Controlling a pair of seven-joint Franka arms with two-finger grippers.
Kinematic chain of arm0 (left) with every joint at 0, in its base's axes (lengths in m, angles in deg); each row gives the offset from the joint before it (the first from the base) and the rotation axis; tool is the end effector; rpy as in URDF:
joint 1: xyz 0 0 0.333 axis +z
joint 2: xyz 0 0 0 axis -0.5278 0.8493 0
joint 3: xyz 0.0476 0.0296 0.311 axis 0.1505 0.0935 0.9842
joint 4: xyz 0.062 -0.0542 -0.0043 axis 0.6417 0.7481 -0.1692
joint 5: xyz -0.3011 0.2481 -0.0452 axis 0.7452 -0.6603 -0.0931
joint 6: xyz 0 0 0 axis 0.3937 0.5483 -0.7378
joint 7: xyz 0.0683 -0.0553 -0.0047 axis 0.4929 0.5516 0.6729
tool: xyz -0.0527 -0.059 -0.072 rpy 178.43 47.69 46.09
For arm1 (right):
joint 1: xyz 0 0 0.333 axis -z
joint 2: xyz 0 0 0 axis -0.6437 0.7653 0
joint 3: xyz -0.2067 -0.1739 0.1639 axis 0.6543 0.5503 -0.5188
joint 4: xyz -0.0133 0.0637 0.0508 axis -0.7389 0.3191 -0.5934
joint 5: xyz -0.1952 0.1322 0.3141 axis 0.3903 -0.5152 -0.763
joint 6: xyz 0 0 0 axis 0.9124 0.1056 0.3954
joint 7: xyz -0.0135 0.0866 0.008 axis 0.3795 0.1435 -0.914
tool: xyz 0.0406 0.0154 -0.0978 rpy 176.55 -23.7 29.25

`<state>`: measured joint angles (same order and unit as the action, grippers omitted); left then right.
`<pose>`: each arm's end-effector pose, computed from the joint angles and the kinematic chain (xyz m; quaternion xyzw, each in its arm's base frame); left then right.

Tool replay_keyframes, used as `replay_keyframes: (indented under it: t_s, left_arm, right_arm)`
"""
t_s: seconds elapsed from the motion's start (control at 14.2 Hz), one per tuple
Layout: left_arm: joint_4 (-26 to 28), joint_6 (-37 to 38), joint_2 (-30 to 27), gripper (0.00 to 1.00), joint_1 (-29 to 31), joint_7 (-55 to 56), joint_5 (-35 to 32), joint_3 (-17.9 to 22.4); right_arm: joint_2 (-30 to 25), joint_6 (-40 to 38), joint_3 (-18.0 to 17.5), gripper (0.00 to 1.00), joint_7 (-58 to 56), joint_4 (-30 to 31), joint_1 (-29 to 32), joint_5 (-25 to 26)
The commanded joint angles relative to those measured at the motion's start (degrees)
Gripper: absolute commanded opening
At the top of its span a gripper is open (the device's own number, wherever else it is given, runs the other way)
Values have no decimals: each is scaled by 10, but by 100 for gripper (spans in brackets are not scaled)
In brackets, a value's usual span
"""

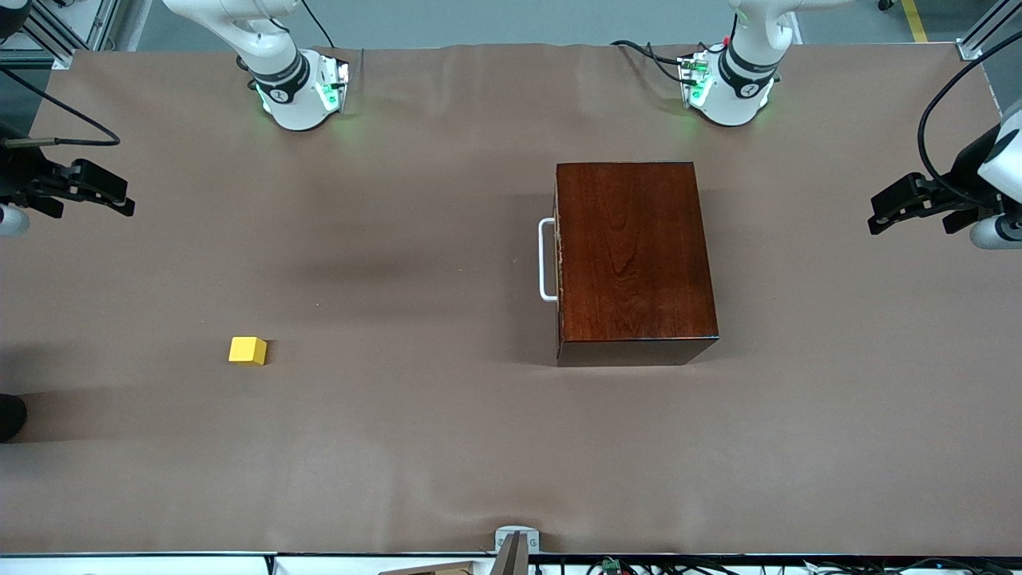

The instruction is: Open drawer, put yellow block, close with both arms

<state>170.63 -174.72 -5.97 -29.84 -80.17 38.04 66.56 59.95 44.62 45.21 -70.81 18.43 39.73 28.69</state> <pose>0.5735 -0.0391 0.6377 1.0000 0.0013 0.0078 0.0046 0.5505 -0.0081 0.6299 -0.9994 -0.0058 0.0343 0.0027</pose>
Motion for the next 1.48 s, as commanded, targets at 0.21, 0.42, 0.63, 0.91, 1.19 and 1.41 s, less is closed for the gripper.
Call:
replay_keyframes:
  t_s: [0.21, 0.42, 0.63, 0.91, 1.19, 1.41]
  left_arm:
    - [4, -4, -8, 100, 4, 4, 13, -5]
    - [4, -5, -6, 100, 6, 5, 11, -4]
    - [4, -9, -4, 100, 4, 5, 10, -4]
    - [3, -9, -1, 100, 6, 5, 11, -3]
    - [3, -7, -1, 100, 5, 4, 14, -3]
    - [-4, -7, -1, 100, -10, 65, 14, -41]
  right_arm:
    - [-2, -5, -6, 100, 2, -1, 9, -5]
    - [-2, -5, -6, 100, 2, -2, 9, -5]
    - [-2, -5, -6, 100, 2, -1, 9, -5]
    - [-2, -4, -6, 100, 1, -1, 9, -5]
    - [-2, -3, -5, 100, 1, -1, 9, -5]
    - [-1, -3, -5, 100, 0, 0, 10, -5]
